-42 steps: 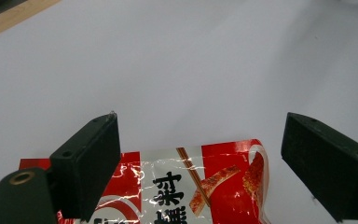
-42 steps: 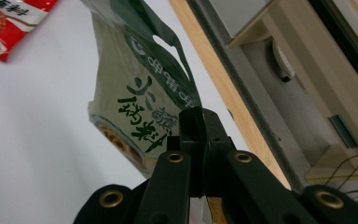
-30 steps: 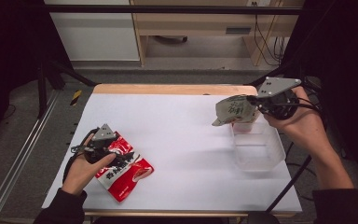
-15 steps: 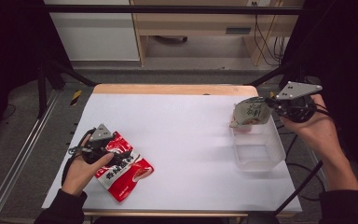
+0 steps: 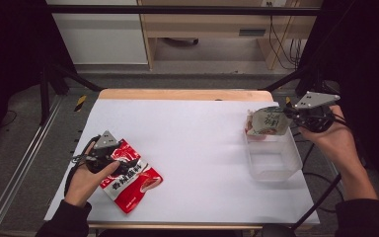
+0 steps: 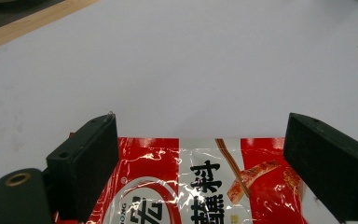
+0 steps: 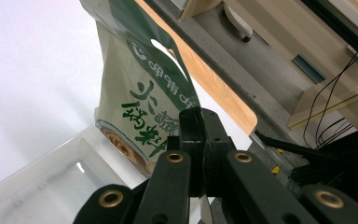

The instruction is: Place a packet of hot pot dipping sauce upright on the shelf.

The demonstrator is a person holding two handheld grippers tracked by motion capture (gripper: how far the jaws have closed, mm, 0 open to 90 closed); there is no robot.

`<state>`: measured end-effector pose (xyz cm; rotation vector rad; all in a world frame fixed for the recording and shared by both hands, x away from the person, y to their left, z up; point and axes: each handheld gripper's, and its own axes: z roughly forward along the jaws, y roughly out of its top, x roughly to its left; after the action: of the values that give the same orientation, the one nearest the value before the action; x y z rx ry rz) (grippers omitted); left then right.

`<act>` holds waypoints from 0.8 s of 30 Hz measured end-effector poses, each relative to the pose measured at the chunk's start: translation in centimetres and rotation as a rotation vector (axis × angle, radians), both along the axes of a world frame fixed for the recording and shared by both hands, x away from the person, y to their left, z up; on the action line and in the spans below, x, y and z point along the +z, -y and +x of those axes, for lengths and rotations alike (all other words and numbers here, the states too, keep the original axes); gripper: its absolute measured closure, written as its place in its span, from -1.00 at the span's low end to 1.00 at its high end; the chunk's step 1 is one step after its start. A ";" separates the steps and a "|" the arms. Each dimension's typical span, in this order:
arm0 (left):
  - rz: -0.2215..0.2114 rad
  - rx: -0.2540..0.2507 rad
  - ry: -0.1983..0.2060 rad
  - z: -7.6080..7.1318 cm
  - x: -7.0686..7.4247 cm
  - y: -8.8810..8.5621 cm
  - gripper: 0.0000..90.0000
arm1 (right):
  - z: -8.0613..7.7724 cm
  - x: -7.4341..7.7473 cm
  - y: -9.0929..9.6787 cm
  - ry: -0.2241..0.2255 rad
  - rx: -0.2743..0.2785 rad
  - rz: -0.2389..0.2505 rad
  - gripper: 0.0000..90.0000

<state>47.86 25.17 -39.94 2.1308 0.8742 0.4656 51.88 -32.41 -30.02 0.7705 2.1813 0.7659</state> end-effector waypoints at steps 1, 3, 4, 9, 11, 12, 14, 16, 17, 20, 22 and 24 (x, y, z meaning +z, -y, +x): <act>-0.001 0.002 0.000 0.0 0.0 0.0 -0.76 | 0.0 -0.1 0.1 -0.004 0.000 -0.003 1.00; -0.002 0.002 0.000 0.0 0.0 -0.1 -0.76 | 0.1 -0.4 0.2 -0.010 -0.001 -0.004 1.00; -0.003 0.003 0.000 0.0 0.0 -0.1 -0.76 | 0.1 -0.6 0.2 -0.014 -0.002 -0.001 1.00; 0.000 0.000 -0.002 0.0 0.0 0.0 -0.76 | 0.3 -1.2 0.5 -0.026 -0.004 -0.001 1.00; 0.000 -0.001 -0.001 0.0 0.0 0.0 -0.76 | 0.3 -1.5 0.6 -0.035 -0.008 -0.002 1.00; -0.001 -0.001 -0.001 0.0 0.0 0.0 -0.76 | 0.4 -1.6 0.7 -0.039 -0.008 0.001 1.00; -0.003 -0.003 -0.003 0.0 0.0 0.1 -0.76 | 0.4 -1.9 0.8 -0.050 -0.010 0.002 1.00; 0.001 -0.003 -0.005 0.0 0.0 0.1 -0.76 | 0.5 -2.3 0.7 -0.063 -0.006 -0.006 1.00; 0.004 0.000 -0.006 0.0 0.0 0.1 -0.77 | 0.6 -2.4 0.7 -0.070 -0.001 -0.008 1.00; -0.001 0.003 -0.009 0.1 -0.1 0.0 -0.77 | 0.7 -2.7 0.6 -0.081 0.007 -0.004 1.00; -0.001 0.005 -0.010 0.1 -0.1 0.0 -0.77 | 0.7 -2.8 0.5 -0.085 0.011 -0.005 1.00; 0.001 0.005 -0.012 0.1 -0.2 0.0 -0.77 | 0.8 -3.0 0.4 -0.091 0.014 -0.004 1.00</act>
<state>47.95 25.16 -40.16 2.1345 0.8866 0.4558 52.67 -32.85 -33.03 0.8029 2.2704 0.7462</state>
